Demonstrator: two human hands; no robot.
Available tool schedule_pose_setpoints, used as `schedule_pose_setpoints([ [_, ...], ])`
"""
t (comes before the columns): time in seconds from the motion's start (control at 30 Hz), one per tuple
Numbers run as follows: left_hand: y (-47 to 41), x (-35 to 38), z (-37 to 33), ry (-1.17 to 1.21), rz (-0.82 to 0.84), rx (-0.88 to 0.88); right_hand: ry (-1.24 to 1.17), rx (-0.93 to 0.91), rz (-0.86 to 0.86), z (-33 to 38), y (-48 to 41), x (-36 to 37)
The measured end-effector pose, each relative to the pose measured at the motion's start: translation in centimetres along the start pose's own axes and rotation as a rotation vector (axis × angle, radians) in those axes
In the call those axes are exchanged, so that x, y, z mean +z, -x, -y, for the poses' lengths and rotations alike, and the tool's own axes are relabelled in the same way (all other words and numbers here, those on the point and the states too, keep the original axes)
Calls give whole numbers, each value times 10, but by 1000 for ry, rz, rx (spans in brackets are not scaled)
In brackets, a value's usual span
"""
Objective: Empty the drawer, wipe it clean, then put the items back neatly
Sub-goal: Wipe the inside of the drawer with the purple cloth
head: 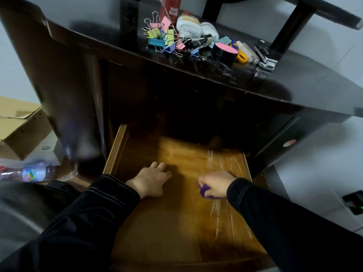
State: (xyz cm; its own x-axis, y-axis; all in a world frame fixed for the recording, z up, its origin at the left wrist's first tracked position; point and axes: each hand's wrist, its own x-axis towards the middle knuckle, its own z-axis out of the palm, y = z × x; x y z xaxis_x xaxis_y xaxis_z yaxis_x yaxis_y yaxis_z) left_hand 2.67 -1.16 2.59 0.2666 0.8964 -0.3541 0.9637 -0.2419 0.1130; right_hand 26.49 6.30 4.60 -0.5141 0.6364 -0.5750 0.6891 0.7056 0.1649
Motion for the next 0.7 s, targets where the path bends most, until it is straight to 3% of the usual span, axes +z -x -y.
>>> schedule_pose_setpoints([
  [0.1, -4, 3, 1, 2, -2, -7, 16, 287, -220, -26, -41, -12],
  [0.2, -6, 4, 2, 5, -4, -12, -27, 445, -258, -31, -67, -18],
  [0.53, 1, -3, 1, 25, 7, 14, 94, 410, -183, 48, -1, 25],
  [0.7, 2, -2, 1, 13, 13, 17, 20, 518, -283, 26, -27, 9],
])
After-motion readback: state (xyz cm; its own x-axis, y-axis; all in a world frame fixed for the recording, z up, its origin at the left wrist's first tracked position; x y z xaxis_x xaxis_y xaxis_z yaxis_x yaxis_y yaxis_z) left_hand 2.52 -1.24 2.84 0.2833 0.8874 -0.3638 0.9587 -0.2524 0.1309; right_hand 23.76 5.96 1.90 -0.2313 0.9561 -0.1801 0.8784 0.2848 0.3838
